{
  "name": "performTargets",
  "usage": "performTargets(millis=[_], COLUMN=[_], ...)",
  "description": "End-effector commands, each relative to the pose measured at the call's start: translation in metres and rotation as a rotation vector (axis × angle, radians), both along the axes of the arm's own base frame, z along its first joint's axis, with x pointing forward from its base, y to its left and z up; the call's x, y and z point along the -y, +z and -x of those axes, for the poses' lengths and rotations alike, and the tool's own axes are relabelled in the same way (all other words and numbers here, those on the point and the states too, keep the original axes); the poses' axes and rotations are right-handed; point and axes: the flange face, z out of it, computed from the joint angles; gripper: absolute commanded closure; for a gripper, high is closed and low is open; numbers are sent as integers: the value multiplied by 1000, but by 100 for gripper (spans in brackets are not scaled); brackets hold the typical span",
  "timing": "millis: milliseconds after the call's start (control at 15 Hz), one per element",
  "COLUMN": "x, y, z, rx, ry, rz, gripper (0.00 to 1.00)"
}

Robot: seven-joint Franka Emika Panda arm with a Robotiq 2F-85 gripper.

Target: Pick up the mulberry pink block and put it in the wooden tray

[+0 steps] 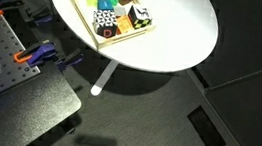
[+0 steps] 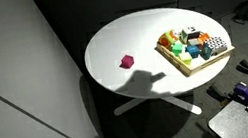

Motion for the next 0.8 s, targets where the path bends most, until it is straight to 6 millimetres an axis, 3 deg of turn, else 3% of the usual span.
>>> performTargets(millis=[0,733], x=[-7,-41], y=[-6,-57], z=[-16,-85], rx=[-1,-15], ry=[19,288], rz=[-11,-59], gripper=[0,0])
